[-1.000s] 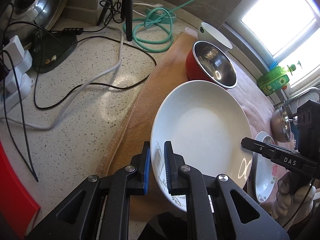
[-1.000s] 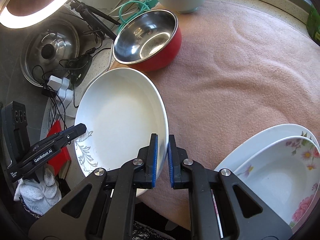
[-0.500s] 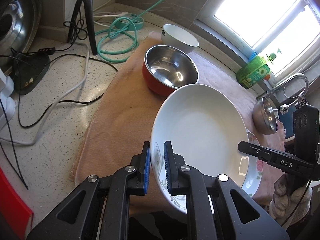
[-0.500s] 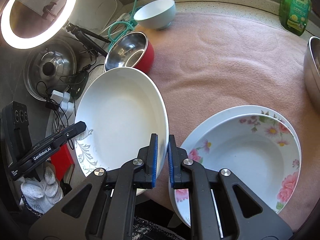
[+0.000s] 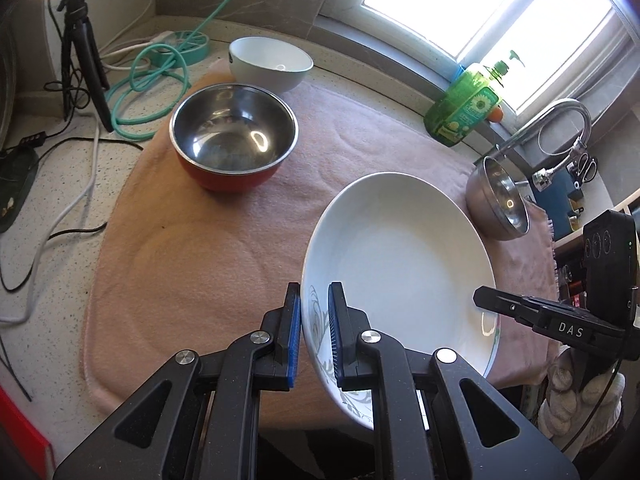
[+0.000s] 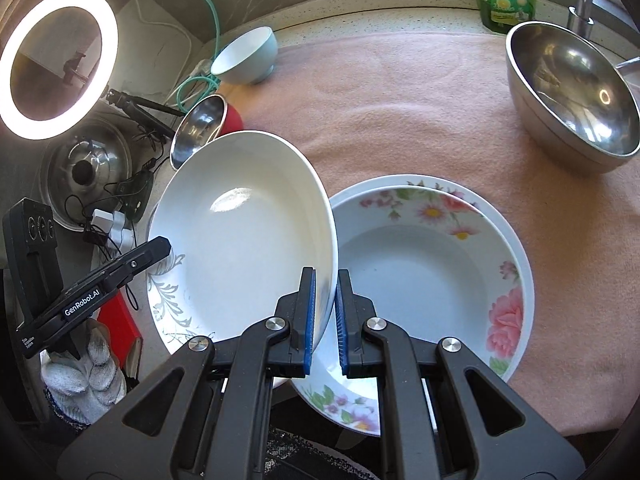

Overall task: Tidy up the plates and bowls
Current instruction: 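Carry the held plate over the flowered plate stack and lower it on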

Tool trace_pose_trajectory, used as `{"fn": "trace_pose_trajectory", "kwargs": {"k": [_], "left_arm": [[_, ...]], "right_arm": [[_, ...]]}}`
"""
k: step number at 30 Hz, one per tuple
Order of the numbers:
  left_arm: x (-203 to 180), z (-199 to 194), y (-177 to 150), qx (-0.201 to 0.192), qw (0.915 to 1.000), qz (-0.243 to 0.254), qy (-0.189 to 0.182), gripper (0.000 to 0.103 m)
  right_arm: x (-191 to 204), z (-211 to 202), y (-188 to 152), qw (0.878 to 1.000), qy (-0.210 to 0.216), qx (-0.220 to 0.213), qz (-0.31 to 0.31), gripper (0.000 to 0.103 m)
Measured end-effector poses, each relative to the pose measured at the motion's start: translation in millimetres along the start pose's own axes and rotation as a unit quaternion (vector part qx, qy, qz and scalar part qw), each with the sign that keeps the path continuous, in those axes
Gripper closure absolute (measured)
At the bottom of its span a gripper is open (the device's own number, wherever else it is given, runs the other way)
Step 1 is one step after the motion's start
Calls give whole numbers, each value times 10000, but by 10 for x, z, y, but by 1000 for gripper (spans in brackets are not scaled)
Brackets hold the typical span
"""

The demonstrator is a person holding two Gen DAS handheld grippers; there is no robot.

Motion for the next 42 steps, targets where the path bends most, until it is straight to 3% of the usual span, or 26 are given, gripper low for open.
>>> {"fn": "trace_pose_trajectory", "kwargs": {"k": [19, 42], "left_arm": [[-633, 430, -261, 536, 9966, 621, -86, 92], [-722, 590, -402, 853, 9932, 789, 37, 92]], "right_arm": [[-760, -237, -403, 9976, -292, 45, 628, 94], [-955, -235, -535, 9964, -407, 142, 734, 93]]}}
Point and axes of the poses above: each gripper's, at about its wrist camera, not at the fingertips, and z roughly the way its jaws point, x to its left, y to its top, the point moved 9 cm from there along z, roughly the way its jaws point, and after that the axes turned 7 degrees about -z, right-handed, at the moved point
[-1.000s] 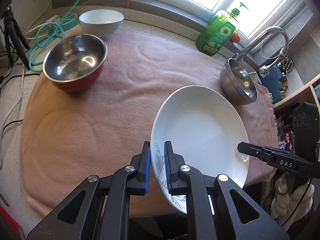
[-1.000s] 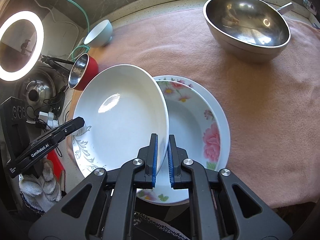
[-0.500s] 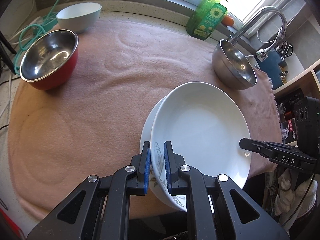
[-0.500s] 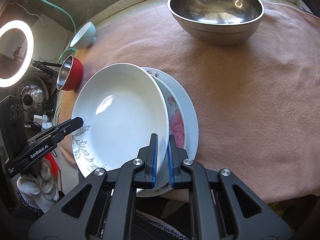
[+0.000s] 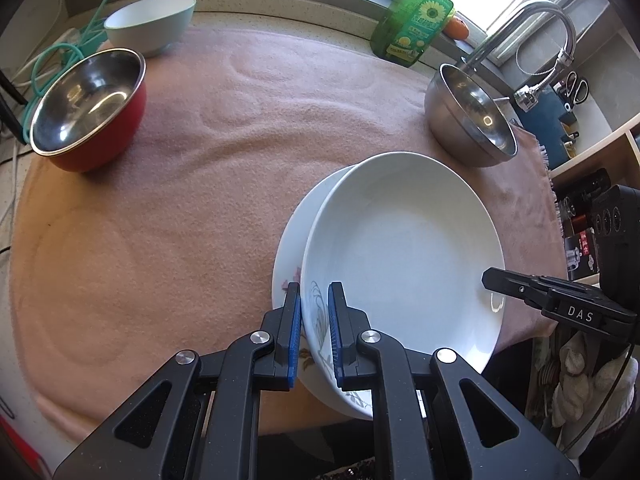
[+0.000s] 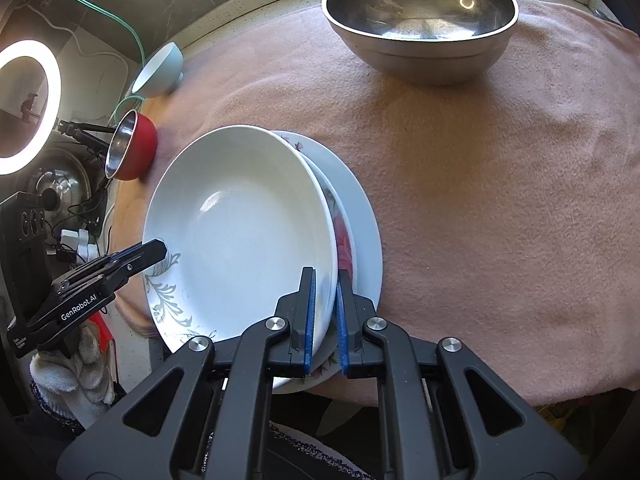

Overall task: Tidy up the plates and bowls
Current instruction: 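Carry the held plate over the flowered plate stack and lower it on, then open both tools to release the plate and withdraw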

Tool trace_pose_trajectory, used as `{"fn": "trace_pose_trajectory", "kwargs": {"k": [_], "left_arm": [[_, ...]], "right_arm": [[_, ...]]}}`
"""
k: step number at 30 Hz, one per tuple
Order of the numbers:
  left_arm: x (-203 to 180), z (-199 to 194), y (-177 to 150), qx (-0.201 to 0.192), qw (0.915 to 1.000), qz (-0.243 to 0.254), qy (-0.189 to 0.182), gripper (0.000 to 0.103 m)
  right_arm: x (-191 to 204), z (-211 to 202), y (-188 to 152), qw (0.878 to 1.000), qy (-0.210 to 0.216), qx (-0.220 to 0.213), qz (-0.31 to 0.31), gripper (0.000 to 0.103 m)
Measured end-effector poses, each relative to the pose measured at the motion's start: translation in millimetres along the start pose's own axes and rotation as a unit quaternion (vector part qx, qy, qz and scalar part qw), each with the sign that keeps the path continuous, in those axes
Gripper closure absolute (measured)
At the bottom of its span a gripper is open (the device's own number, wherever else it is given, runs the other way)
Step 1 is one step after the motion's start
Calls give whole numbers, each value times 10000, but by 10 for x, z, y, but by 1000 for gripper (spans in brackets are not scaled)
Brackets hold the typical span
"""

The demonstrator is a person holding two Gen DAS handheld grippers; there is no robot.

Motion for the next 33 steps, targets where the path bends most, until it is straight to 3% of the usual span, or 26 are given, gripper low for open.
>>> {"fn": "trace_pose_trajectory", "kwargs": {"k": [5, 12, 23, 27, 33], "left_arm": [[-10, 9, 6, 17, 10000, 26, 5, 92], [-9, 3, 6, -4, 10000, 59, -5, 92], [-12, -15, -6, -13, 10000, 51, -46, 92], [-24, -28, -12, -41, 10000, 81, -24, 92], [-11, -40, -8, -56, 10000, 50, -25, 92]], "right_arm": [[15, 2, -6, 10000, -26, 1, -3, 91], [59, -37, -8, 9998, -137, -50, -103, 81], [71, -49, -18, 9981, -474, -53, -381, 79], [82, -43, -27, 9974, -542, -9, -479, 69], [84, -46, -35, 9966, -592, 24, -576, 69]]}}
Point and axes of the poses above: each gripper's, at about its wrist camera, not at the fingertips, and z roughly the way its jaws point, x to its left, y to its top, the point moved 9 cm from there along z, roughly the way its jaws point, and after that the axes turned 7 degrees about -z, right-handed, at the moved point
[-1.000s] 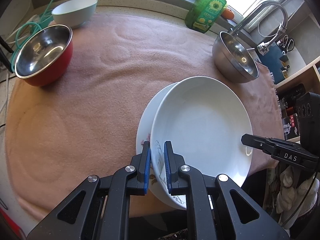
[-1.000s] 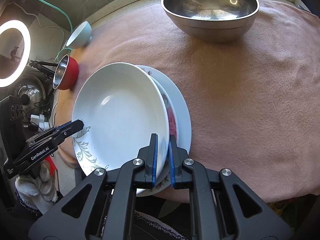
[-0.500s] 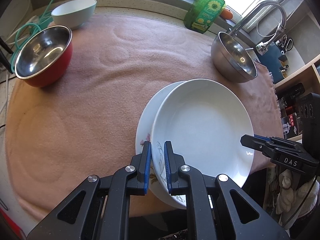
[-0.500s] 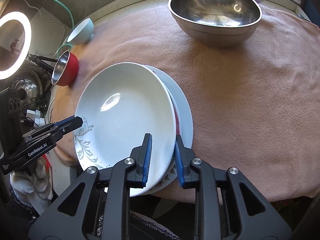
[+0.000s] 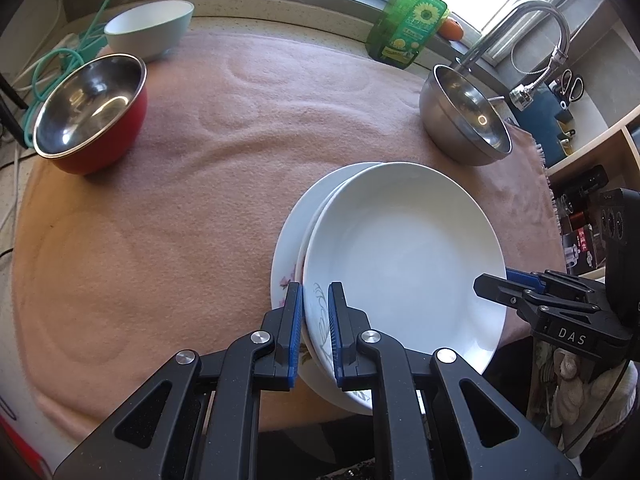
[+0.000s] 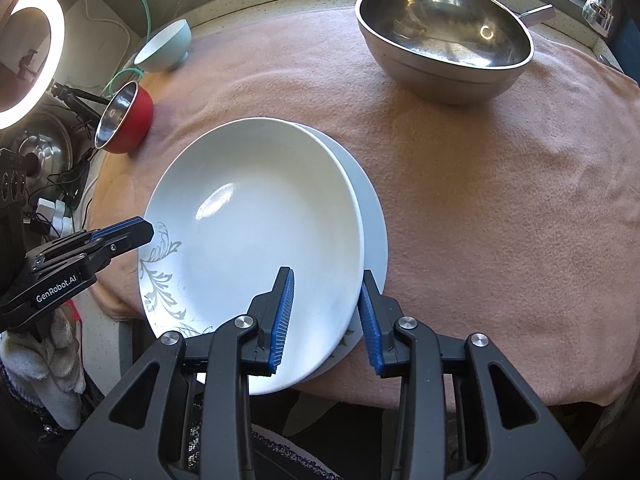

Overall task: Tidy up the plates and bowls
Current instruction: 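Open both tools to release the plate and withdraw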

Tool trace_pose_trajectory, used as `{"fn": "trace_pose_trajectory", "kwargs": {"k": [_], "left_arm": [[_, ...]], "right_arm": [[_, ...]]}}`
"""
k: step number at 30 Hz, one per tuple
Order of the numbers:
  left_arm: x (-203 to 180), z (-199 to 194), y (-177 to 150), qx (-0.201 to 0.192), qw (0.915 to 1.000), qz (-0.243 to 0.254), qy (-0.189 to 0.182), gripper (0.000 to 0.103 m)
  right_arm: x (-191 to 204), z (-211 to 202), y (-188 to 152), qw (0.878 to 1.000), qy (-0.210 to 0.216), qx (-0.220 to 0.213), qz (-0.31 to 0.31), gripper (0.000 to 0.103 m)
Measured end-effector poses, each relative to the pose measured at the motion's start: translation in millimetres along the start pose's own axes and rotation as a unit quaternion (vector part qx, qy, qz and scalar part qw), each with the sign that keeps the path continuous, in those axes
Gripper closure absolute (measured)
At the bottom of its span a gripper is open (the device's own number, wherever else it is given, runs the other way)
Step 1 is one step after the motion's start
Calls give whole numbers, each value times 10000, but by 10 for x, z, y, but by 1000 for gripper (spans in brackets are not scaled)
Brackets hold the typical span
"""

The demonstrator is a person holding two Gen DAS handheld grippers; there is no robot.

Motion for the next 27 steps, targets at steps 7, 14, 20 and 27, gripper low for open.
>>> {"fn": "trace_pose_trajectory", "kwargs": {"k": [7, 14, 20, 27], "left_arm": [[18, -8, 15, -26, 10000, -24, 12, 92], [59, -71, 47, -81, 9999, -99, -21, 92], [60, -136, 119, -173, 9997, -141, -57, 91], [12, -144, 239, -212, 9995, -201, -110, 83]], "right_arm": [[13, 2, -8, 10000, -12, 14, -26, 66], [-13, -41, 35, 9999, 59, -84, 47, 66], [-61, -125, 121, 9996, 66, -254, 125, 54], [-220, -252, 231, 9983, 51, -484, 323, 50]]}}
Point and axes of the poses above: each gripper's, at about its wrist camera, not at the fingertips, and z roughly the way its jaws point, x to its left, y to its top, the point moved 9 cm from there along z, roughly the way its jaws point, and after that the axes turned 7 degrees about -z, right-handed, at the moved point
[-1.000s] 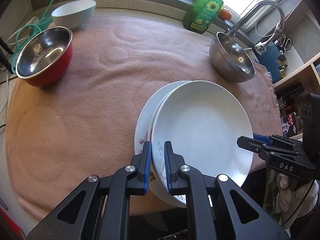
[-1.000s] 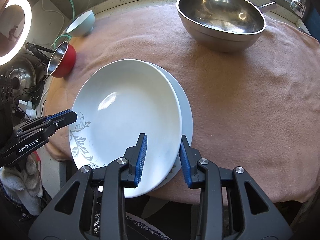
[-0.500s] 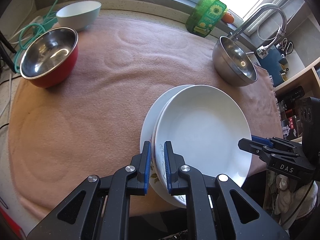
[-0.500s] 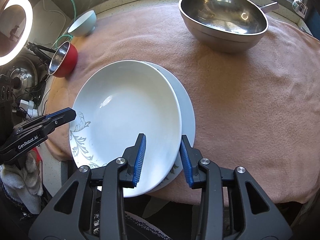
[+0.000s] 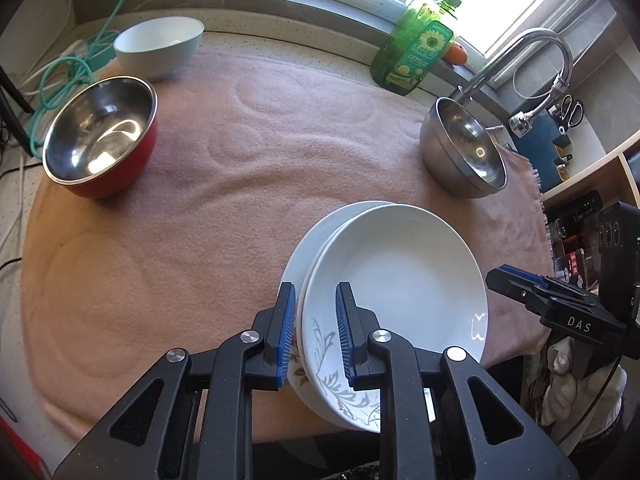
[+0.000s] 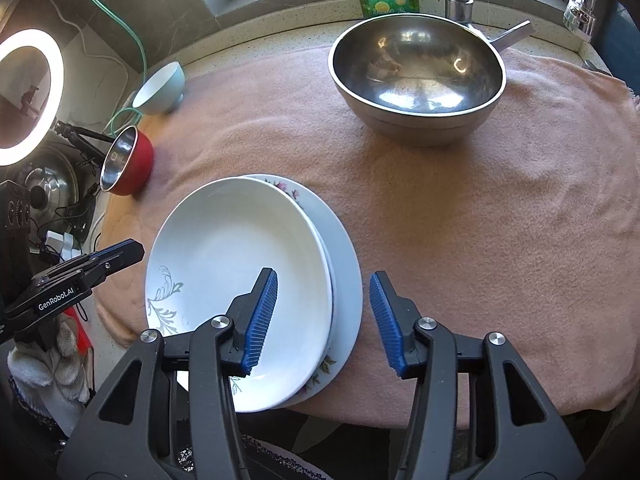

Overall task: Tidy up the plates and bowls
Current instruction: 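Open both tools to release the plate and withdraw, then move both tools to the large stainless steel bowl and grasp its rim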

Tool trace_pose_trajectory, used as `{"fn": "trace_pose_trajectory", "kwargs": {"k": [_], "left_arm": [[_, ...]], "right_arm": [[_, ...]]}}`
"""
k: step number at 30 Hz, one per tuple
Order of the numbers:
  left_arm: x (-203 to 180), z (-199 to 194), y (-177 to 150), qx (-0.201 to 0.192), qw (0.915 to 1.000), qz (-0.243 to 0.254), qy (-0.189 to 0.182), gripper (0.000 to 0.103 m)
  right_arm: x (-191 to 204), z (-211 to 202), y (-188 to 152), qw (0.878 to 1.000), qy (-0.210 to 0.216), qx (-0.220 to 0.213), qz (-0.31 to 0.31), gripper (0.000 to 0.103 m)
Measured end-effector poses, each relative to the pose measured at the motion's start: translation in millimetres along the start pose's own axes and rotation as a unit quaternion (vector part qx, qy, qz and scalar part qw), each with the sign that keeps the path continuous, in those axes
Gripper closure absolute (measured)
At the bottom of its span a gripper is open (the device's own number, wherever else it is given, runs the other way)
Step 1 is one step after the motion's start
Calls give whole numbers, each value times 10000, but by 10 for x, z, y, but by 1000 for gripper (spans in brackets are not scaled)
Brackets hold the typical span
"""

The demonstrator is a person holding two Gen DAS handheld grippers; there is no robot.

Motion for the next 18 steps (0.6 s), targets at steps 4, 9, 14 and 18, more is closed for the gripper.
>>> {"fn": "trace_pose_trajectory", "kwargs": {"k": [4, 9, 14, 18], "left_arm": [[-94, 16, 86, -35, 10000, 55, -34, 83], [-262, 49, 218, -83, 9998, 134, -102, 74], [-503, 77, 395, -186, 9992, 268, -220, 70], [-681, 131, 539, -238, 9986, 368, -286, 70]], "right_arm": [[-154, -65, 75, 9998, -51, -136, 163, 49], [-391, -167, 179, 9988, -135, -314, 362, 49], [-670, -267, 298, 9970, -229, -491, 555, 49], [-942, -365, 422, 9947, -247, -642, 763, 49]]}}
Point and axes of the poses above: each gripper's, at about its wrist camera, not at the fingertips, and z roughly the way its jaws point, x to its left, y to its top, the point moved 9 cm from there along z, roughly the way its jaws point, and after that the axes turned 7 degrees about -z, right-handed, at the moved point
